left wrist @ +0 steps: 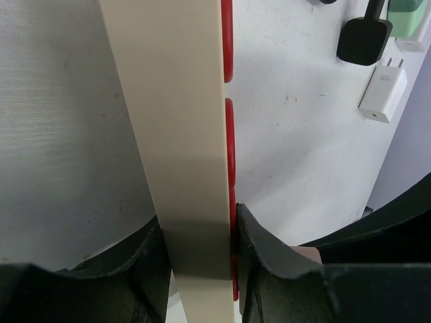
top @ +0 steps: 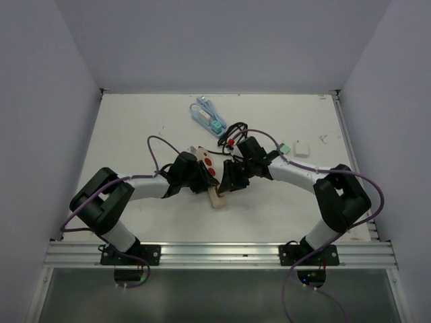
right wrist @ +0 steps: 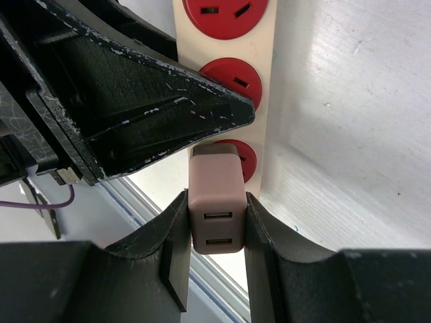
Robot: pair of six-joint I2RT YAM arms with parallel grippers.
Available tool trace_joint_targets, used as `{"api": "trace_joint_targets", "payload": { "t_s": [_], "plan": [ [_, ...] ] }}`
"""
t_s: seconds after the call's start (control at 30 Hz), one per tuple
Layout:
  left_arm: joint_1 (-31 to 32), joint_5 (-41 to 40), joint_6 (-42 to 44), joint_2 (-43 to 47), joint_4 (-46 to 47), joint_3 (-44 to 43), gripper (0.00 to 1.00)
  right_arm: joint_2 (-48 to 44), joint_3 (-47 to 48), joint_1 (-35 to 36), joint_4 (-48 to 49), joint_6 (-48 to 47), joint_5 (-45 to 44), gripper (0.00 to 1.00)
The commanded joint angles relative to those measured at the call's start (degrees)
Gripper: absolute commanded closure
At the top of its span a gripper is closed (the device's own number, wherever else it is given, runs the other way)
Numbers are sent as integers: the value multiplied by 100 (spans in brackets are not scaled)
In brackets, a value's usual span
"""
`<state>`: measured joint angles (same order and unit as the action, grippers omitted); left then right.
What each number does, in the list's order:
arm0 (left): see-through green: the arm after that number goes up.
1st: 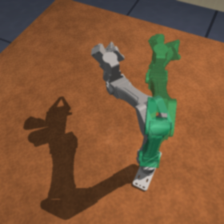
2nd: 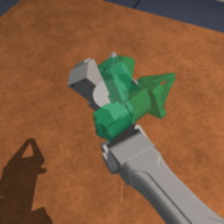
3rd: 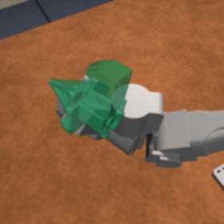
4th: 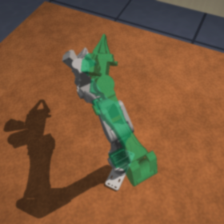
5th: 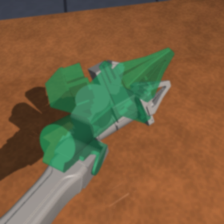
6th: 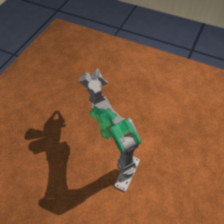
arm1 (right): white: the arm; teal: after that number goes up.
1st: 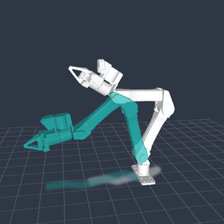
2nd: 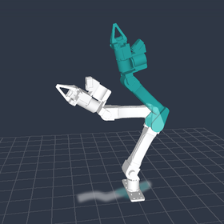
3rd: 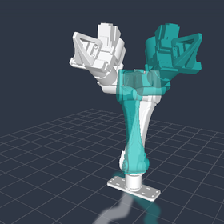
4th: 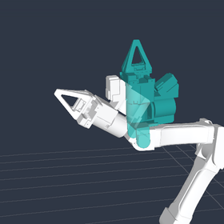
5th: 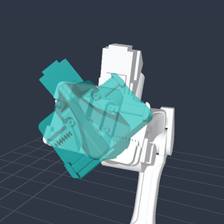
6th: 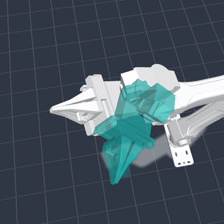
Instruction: Pull the plug off the socket
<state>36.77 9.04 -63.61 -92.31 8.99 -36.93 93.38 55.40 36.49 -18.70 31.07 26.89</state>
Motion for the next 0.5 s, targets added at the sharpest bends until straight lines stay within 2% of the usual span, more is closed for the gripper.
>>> {"api": "trace_joint_targets", "payload": {
  "t_s": [0.0,0.3,0.47],
  "plan": [
    [-223,-1053,1097,-401,-1998,458,100,-460,25,-632,-407,-242,-36,100],
    [-390,-1115,1264,-393,-2068,520,100,-743,-495,-1723,-222,-663,1027,100],
    [-417,-1141,1264,-437,-2095,494,100,-734,-275,-1733,-292,-716,1020,100]
  ]
}}
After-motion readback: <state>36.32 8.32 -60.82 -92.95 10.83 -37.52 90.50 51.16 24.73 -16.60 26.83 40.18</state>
